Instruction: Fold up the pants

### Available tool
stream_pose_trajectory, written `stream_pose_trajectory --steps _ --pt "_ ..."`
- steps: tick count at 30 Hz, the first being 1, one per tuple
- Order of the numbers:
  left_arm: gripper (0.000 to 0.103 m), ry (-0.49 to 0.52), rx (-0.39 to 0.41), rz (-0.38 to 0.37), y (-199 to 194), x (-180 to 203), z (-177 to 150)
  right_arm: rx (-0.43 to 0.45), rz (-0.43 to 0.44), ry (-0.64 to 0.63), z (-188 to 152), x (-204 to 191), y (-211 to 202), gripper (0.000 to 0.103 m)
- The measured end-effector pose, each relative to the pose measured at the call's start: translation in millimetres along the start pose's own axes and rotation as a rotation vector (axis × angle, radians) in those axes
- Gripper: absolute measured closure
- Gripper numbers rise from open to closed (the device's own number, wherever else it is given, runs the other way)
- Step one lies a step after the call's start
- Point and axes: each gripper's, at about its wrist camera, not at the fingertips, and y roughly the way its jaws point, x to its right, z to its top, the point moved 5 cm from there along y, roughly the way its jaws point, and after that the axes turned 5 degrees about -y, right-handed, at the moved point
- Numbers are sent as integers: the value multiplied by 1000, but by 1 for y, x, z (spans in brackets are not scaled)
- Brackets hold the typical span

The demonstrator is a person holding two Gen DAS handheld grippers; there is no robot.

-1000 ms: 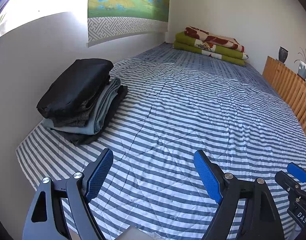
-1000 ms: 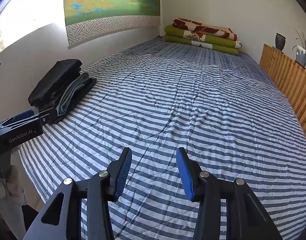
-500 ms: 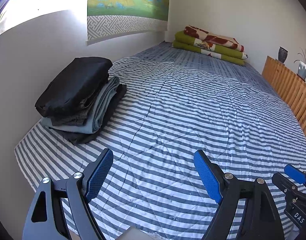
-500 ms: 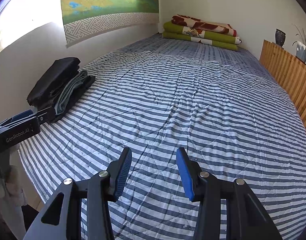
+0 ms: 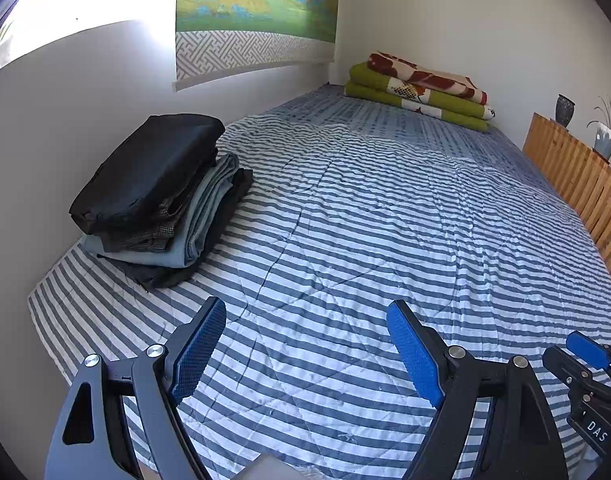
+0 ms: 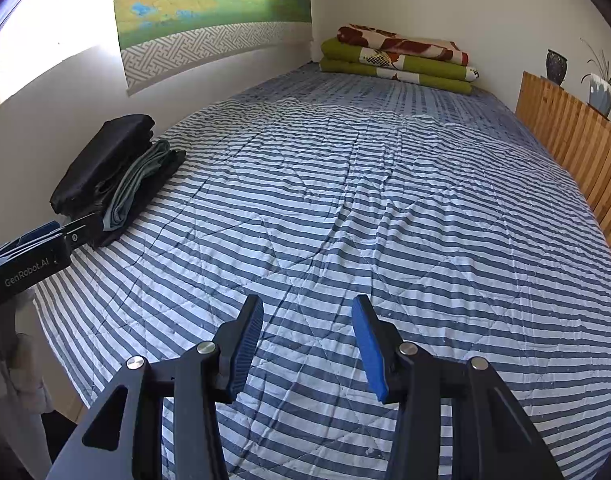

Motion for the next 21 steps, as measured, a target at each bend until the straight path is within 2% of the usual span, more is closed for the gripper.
stream_pose_trajectory --steps 21 --pt "18 -6 -1 0 -1 0 -1 -10 9 -6 -1 1 4 61"
